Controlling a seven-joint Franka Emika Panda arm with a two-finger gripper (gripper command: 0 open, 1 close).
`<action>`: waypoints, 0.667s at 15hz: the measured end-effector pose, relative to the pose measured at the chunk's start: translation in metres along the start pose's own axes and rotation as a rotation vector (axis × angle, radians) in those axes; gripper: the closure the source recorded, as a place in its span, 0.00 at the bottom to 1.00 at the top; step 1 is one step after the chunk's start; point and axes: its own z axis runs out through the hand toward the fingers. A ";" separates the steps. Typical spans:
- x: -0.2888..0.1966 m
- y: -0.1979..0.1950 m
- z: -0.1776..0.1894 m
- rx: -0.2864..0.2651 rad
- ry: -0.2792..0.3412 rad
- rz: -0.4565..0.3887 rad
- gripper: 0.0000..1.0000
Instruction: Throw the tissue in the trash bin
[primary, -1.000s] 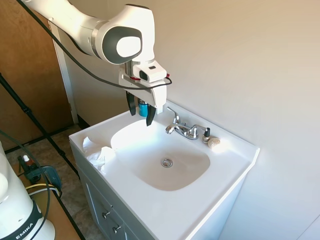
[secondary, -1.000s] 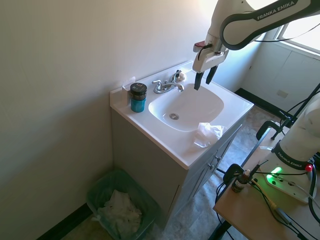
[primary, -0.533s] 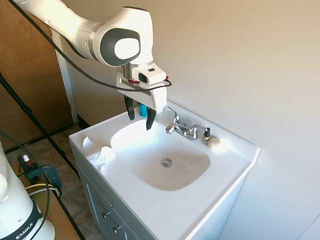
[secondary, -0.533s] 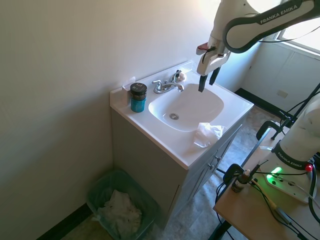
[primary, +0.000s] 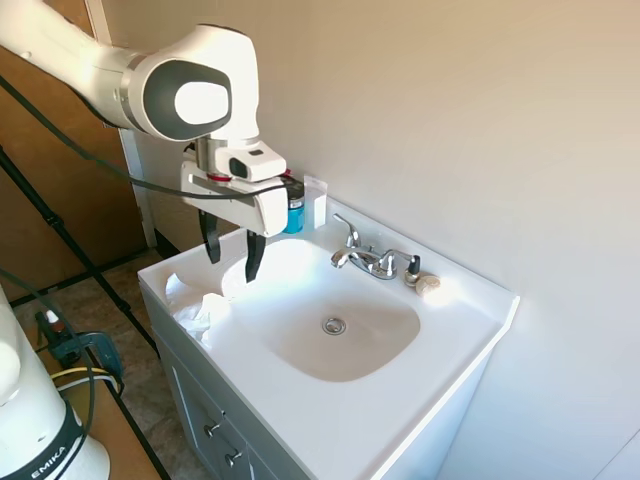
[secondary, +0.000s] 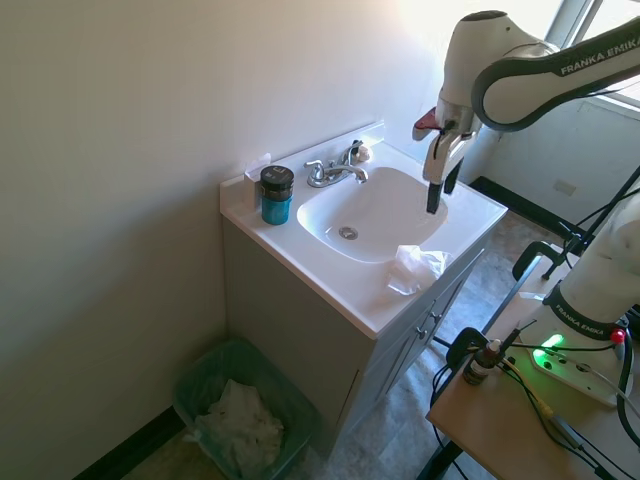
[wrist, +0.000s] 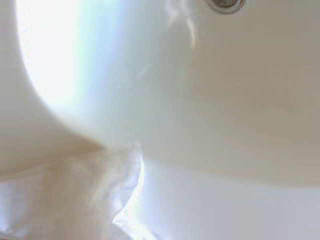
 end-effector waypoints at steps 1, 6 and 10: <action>-0.006 -0.003 0.001 -0.006 -0.013 -0.010 0.00; -0.025 -0.021 0.018 -0.054 -0.052 -0.072 0.00; -0.033 -0.035 0.051 -0.107 -0.100 -0.116 0.00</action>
